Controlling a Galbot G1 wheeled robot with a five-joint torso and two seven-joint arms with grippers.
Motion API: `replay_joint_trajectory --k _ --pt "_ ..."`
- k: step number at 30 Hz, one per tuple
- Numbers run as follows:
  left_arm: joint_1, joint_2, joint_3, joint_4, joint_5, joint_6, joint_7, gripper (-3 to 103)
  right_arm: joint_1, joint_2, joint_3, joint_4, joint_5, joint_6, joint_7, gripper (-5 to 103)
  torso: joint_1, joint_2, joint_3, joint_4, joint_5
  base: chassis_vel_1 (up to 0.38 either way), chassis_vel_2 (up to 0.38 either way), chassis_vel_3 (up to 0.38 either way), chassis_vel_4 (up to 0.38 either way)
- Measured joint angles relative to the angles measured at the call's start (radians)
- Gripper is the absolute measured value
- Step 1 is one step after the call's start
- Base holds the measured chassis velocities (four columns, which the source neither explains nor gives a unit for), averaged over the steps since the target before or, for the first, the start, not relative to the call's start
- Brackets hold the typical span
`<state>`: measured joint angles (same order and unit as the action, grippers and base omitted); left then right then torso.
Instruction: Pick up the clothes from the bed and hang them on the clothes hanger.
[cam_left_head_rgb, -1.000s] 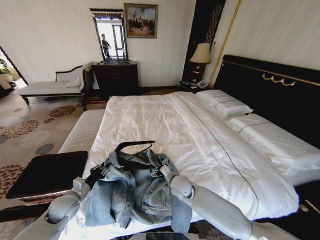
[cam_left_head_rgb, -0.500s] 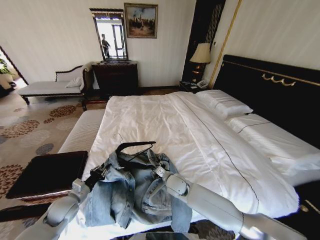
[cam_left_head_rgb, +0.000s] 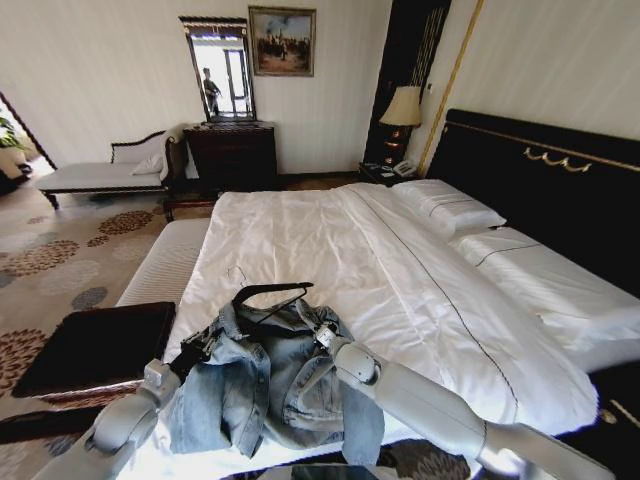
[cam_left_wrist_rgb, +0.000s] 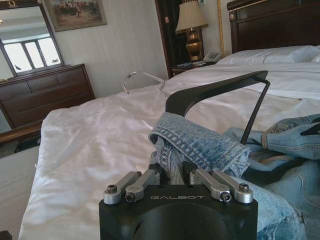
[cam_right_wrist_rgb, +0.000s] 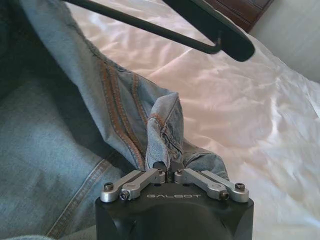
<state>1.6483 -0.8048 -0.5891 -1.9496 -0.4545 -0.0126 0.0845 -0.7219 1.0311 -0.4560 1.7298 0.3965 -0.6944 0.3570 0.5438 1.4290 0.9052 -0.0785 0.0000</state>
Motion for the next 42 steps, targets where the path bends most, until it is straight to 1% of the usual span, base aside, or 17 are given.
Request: replay_joint_trajectory --k 2,6,8,10,12,22,27,29,32,33,36,38,39,42 --pt "0.014 -0.002 -0.009 -0.009 0.003 -0.005 0.004 19 -0.014 0.010 0.029 -0.004 0.027 0.002 0.019 3 0.000 0.000 0.000 0.0000 0.0000 0.000 0.000 0.000 0.000" --pt "0.037 -0.003 -0.023 -0.022 0.015 -0.015 0.010 19 -0.022 0.019 0.064 -0.009 0.043 0.003 0.038 3 0.000 0.000 0.000 0.0000 0.0001 0.000 0.000 0.000 0.000" --pt "0.064 -0.005 -0.040 -0.038 0.027 -0.027 0.014 19 -0.017 0.027 0.096 -0.015 0.066 0.005 0.054 3 0.000 0.000 0.000 -0.0001 0.0001 0.000 0.000 0.000 0.000" --pt "0.068 -0.006 -0.043 -0.040 0.029 -0.028 0.014 19 -0.015 0.028 0.099 -0.017 0.068 0.006 0.055 3 0.000 0.000 0.000 -0.0001 0.0001 0.000 0.000 0.000 0.000" --pt "0.096 -0.012 -0.060 -0.052 0.036 -0.035 0.018 19 0.001 0.037 0.127 -0.029 0.081 0.011 0.068 3 0.000 0.000 0.000 0.0000 0.0001 0.000 0.000 0.000 0.000" --pt "0.179 -0.023 -0.132 -0.067 0.040 -0.064 0.033 19 0.030 0.024 0.207 -0.045 0.112 0.014 0.087 3 0.000 0.000 0.000 -0.0001 0.0002 0.000 0.000 0.000 0.000" --pt "0.214 -0.028 -0.146 -0.074 0.057 -0.076 0.042 19 0.028 0.021 0.239 -0.036 0.120 0.024 0.092 3 0.000 0.000 0.000 0.0000 0.0002 0.000 0.000 0.000 0.000" --pt "0.220 -0.032 -0.146 -0.076 0.072 -0.079 0.044 19 0.027 0.020 0.248 -0.026 0.120 0.032 0.092 3 0.000 0.000 0.000 0.0001 0.0001 0.000 0.000 0.000 0.000" --pt "0.223 -0.041 -0.116 -0.080 0.106 -0.079 0.045 19 0.035 0.009 0.255 0.008 0.122 0.046 0.095 3 0.000 0.000 0.000 0.0000 0.0001 0.000 0.000 0.000 0.000" --pt "0.223 -0.041 -0.116 -0.080 0.106 -0.079 0.045 19 0.035 0.009 0.255 0.008 0.122 0.046 0.095 3 0.000 0.000 0.000 0.0000 0.0001 0.000 0.000 0.000 0.000" --pt "0.210 -0.038 -0.067 -0.081 0.137 -0.073 0.044 19 0.049 0.002 0.264 0.046 0.139 0.046 0.108 3 0.000 0.000 0.000 0.0001 0.0001 0.000 0.000 0.000 0.000" --pt "0.206 -0.036 -0.058 -0.081 0.143 -0.071 0.043 19 0.051 0.000 0.266 0.053 0.143 0.046 0.111 3 0.000 0.000 0.000 0.0001 0.0001 0.000 0.000 0.000 0.000" --pt "0.195 -0.034 -0.038 -0.078 0.156 -0.067 0.042 19 0.056 -0.005 0.271 0.064 0.149 0.044 0.115 3 0.000 0.000 0.000 0.0000 0.0002 0.000 0.000 0.000 0.000" --pt "0.176 -0.034 -0.017 -0.070 0.164 -0.056 0.035 19 0.058 -0.017 0.282 0.085 0.159 0.043 0.118 3 0.000 0.000 0.000 0.0000 0.0001 0.000 0.000 0.000 0.000"
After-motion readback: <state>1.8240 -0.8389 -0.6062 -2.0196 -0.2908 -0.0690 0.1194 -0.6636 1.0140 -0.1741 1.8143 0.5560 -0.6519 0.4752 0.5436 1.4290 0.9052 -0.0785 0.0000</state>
